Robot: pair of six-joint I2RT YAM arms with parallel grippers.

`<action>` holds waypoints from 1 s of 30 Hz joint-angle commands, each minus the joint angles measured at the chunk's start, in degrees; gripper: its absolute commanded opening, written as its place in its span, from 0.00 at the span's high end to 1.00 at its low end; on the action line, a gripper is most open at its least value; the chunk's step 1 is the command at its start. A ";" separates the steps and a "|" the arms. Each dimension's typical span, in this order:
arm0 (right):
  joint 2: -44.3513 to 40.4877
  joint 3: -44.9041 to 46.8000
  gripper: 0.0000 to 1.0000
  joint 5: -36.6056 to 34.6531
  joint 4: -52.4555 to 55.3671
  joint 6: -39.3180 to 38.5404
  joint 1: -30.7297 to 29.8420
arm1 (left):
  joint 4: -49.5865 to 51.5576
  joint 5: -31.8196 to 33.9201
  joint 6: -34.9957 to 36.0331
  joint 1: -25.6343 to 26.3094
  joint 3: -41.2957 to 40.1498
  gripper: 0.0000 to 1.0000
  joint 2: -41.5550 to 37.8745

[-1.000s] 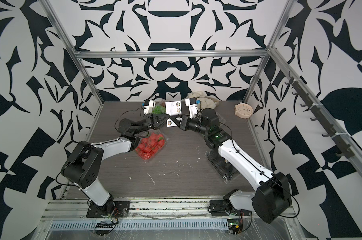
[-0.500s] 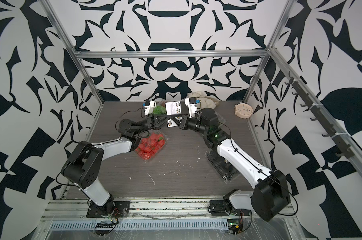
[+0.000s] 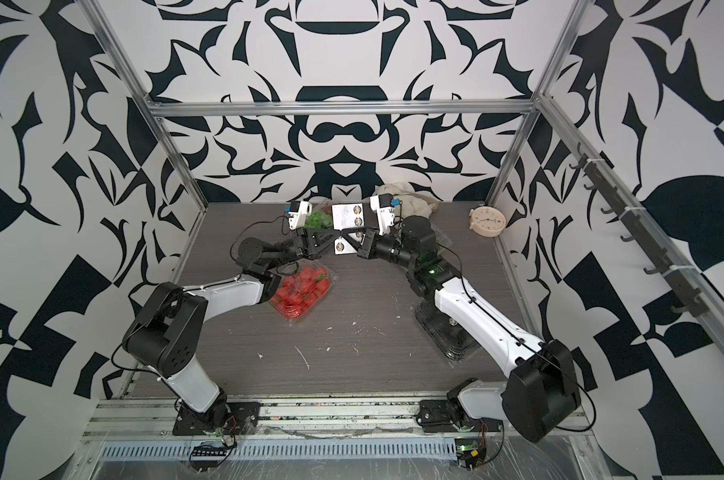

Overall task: Label fruit boxes
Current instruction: Tear off the label from the label sticker.

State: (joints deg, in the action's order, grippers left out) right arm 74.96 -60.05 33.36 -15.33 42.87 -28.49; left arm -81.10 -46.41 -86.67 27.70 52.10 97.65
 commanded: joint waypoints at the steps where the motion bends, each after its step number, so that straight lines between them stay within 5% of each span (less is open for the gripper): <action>1: -1.22 -0.70 1.00 0.02 -3.86 -0.49 -0.13 | -1.47 -0.71 0.80 0.07 -0.30 0.83 -2.02; 10: -1.93 0.37 1.00 -0.20 -3.72 -0.88 -0.16 | -1.47 -0.48 0.36 -0.37 0.11 0.76 -1.84; 13: -1.98 0.40 1.00 -0.93 -3.52 -1.11 -0.13 | -1.51 -0.56 0.54 -0.38 -0.48 0.64 -1.89; 30: -1.22 -0.95 1.00 -2.69 -2.95 -1.12 -0.12 | -1.51 -1.93 2.39 0.66 -3.90 0.66 -3.28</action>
State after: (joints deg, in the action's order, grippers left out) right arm 74.91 -59.46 31.20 -16.12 42.65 -28.49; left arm -81.12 -47.11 -85.49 27.94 48.95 96.16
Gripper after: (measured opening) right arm 0.046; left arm 0.338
